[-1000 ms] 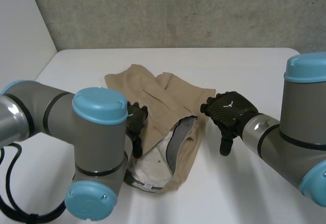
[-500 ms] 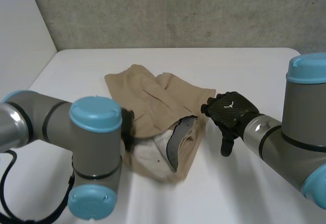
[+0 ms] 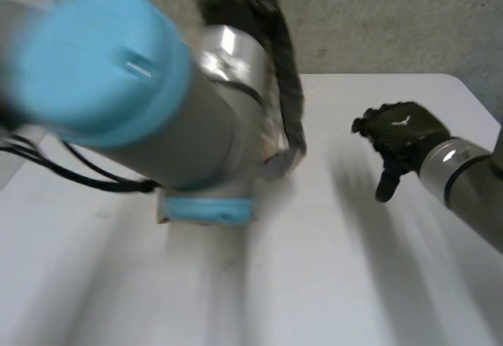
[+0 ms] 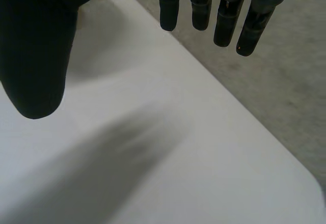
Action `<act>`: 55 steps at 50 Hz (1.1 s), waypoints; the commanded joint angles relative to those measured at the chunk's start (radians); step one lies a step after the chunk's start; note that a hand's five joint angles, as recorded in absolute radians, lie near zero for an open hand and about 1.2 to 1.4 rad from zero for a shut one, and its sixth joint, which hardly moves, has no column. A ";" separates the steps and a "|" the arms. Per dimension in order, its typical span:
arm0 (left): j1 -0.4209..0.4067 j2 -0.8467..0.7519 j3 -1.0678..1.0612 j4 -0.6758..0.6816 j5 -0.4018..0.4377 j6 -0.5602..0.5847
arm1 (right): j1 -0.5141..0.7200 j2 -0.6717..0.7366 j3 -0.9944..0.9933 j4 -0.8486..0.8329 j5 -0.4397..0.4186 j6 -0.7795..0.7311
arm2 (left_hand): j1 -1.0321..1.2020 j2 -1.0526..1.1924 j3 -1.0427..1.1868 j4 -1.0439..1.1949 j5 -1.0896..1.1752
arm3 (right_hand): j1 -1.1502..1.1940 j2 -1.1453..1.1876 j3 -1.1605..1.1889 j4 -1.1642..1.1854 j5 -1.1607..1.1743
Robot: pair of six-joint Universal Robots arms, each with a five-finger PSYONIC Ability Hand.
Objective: Fold the shorts.
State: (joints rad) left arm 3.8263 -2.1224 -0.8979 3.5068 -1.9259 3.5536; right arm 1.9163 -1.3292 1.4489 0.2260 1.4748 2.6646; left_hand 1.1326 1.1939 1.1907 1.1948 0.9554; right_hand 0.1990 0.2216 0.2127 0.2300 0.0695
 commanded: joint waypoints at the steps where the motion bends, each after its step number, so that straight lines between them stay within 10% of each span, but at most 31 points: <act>1: -0.069 -0.264 0.021 -0.006 0.044 -0.010 | -0.094 -0.007 -0.036 0.003 0.002 0.000 | 0.264 0.202 0.206 0.201 0.266 | -0.024 -0.047 -0.038 -0.055 -0.070; 3: -0.083 -0.301 0.011 -0.009 0.044 -0.015 | -0.109 -0.007 -0.048 0.004 0.004 -0.002 | 0.264 0.202 0.206 0.201 0.266 | -0.024 -0.047 -0.038 -0.055 -0.070; 6: -0.108 -0.326 -0.009 -0.009 0.045 -0.021 | -0.118 -0.005 -0.056 0.003 0.004 -0.002 | -0.241 -0.302 -0.299 -0.303 -0.238 | -0.024 -0.047 -0.038 -0.055 -0.070; 7: -0.125 -0.324 -0.021 -0.003 0.050 -0.021 | -0.120 -0.005 -0.056 0.003 0.004 -0.002 | -0.718 -0.779 -0.776 -0.780 -0.715 | -0.024 -0.047 -0.038 -0.055 -0.070; 11: -0.123 -0.276 -0.013 0.001 0.050 -0.021 | -0.120 -0.005 -0.056 0.006 0.002 0.003 | -0.922 -0.983 -0.980 -0.984 -0.919 | -0.024 -0.047 -0.038 -0.055 -0.070; 37: 0.321 0.278 -0.668 -0.350 0.054 -0.196 | 0.211 -0.030 0.139 0.006 -0.139 0.230 | -0.714 -0.775 -0.772 -0.776 -0.711 | 0.074 0.051 0.060 0.043 0.029; 55: 0.578 0.453 -0.990 -0.401 0.347 -0.363 | 0.303 0.255 0.163 -0.298 0.025 0.238 | -0.752 -0.813 -0.810 -0.814 -0.749 | 0.378 0.356 0.365 0.347 0.333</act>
State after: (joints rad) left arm 4.3520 -1.6900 -1.8464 3.0998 -1.6282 3.1875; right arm 2.2198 -1.1460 1.6264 -0.0160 1.4421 2.9110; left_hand 0.3647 0.3666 0.3664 0.3655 0.1949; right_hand 0.3155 0.3342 0.3658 0.3655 0.1817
